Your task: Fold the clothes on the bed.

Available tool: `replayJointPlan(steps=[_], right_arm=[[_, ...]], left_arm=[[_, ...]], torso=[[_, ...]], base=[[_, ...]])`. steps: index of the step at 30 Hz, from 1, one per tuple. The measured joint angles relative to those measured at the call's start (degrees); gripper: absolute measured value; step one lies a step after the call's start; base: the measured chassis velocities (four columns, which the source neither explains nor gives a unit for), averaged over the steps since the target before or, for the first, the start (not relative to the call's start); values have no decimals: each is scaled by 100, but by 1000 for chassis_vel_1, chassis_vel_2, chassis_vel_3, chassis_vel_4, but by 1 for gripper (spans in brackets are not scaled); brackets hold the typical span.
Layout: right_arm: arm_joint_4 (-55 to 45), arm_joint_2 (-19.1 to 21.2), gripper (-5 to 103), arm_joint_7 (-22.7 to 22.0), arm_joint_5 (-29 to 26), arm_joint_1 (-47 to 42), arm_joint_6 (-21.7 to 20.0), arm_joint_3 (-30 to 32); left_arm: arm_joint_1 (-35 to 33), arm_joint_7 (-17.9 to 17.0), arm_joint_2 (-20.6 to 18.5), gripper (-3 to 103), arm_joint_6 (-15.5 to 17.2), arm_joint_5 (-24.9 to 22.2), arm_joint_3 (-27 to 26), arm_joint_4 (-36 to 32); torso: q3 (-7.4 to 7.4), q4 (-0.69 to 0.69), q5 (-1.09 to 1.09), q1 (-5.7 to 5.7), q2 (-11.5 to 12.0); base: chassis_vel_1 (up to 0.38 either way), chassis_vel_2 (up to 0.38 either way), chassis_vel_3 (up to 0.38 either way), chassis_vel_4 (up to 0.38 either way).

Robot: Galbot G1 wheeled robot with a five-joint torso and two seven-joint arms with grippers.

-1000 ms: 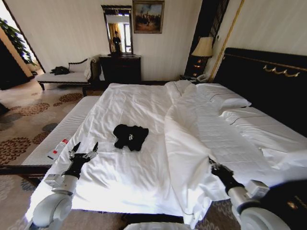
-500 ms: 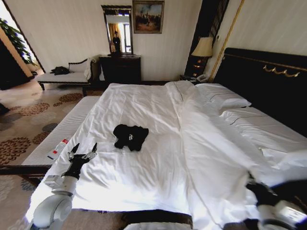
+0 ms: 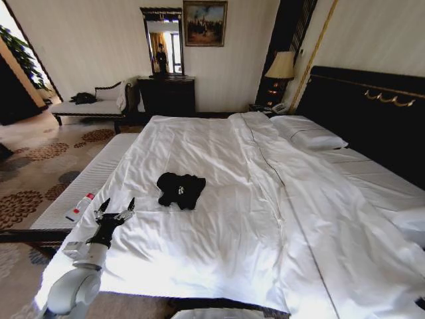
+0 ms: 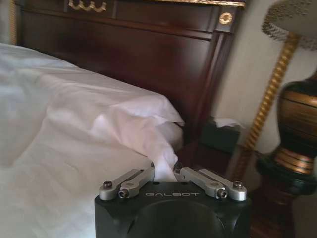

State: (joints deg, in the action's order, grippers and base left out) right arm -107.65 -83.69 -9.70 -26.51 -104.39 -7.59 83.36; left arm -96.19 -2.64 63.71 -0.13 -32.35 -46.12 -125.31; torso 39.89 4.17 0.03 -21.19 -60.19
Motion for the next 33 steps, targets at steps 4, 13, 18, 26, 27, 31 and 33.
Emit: replayJointPlan(steps=[4, 13, 18, 26, 27, 31, 33], right_arm=[[432, 174, 2, -23, 122, 102, 200, 118], [1182, 496, 2, -9, -89, 271, 415, 394], [1635, 660, 2, 58, 23, 315, 562, 551], [2118, 697, 2, 81, 463, 379, 861, 558], [2169, 679, 2, 81, 492, 414, 883, 525], [2233, 681, 2, 81, 499, 460, 906, 495], [2250, 706, 2, 81, 497, 471, 914, 484]], left_arm=[[-16, -10, -3, 100, 5, -1, -12, -15], [-111, -10, 43, 99, -5, 32, 2, -48], [-97, -15, 30, 99, 20, 39, 8, -90], [-91, -28, 36, 99, 39, 51, 23, -114], [-97, -29, 38, 99, 41, 53, 23, -119], [-125, -29, 37, 99, 41, 54, 7, -121], [-163, -29, 38, 99, 38, 52, -21, -129]], torso=[[0, -2, -1, 0, 0], [0, -5, -1, -1, 0], [0, -5, 0, -2, 1], [0, -3, -2, -2, 1], [0, 0, -3, -2, 0], [0, 1, -2, -1, 0], [0, 2, -3, -1, 0]], base=[[0, 0, 0, 0], [0, 0, 0, 0], [0, 0, 0, 0], [0, 0, 0, 0], [0, 0, 0, 0], [0, 0, 0, 0], [0, 0, 0, 0]])
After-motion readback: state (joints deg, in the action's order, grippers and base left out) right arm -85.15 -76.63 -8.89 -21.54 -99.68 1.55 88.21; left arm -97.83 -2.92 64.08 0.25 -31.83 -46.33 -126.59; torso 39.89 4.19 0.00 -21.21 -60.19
